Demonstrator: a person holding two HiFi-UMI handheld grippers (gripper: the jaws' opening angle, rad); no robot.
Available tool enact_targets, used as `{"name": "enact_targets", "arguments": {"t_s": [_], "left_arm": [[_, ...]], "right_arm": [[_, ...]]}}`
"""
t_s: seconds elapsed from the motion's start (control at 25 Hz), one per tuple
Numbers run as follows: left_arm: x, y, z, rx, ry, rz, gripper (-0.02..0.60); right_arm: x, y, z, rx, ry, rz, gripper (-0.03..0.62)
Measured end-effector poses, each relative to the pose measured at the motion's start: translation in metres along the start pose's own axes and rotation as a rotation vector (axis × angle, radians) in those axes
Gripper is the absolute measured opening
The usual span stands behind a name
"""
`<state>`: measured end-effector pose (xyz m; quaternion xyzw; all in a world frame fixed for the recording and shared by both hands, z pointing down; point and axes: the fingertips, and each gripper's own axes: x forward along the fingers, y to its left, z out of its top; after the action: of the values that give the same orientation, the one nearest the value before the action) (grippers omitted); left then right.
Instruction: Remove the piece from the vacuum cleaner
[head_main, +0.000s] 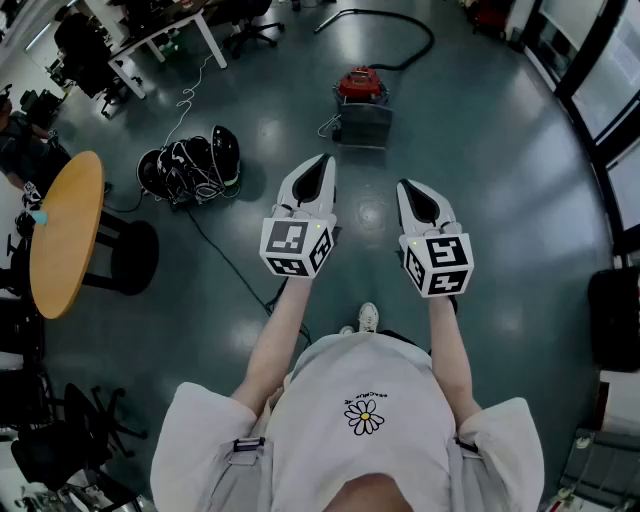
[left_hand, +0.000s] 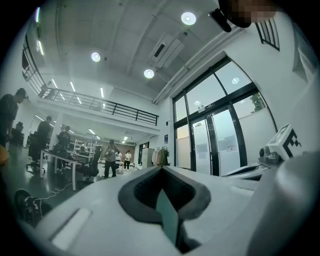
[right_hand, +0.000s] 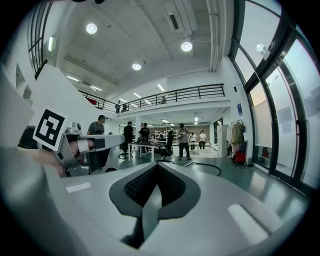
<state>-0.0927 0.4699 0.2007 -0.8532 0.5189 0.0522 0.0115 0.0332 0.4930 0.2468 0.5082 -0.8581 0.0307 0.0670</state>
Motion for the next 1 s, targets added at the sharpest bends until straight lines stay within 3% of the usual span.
{"name": "enact_targets", "arguments": {"t_s": [0.56, 1.0], "left_arm": [[0.025, -0.001, -0.024, -0.011, 0.037, -0.015, 0.002], [0.046, 0.011, -0.05, -0.028, 0.083, 0.001, 0.002]], "right_arm": [[0.015, -0.014, -0.011, -0.014, 0.022, 0.005, 0.023], [0.035, -0.048, -0.024, 0.048, 0.02, 0.004, 0.025]]}}
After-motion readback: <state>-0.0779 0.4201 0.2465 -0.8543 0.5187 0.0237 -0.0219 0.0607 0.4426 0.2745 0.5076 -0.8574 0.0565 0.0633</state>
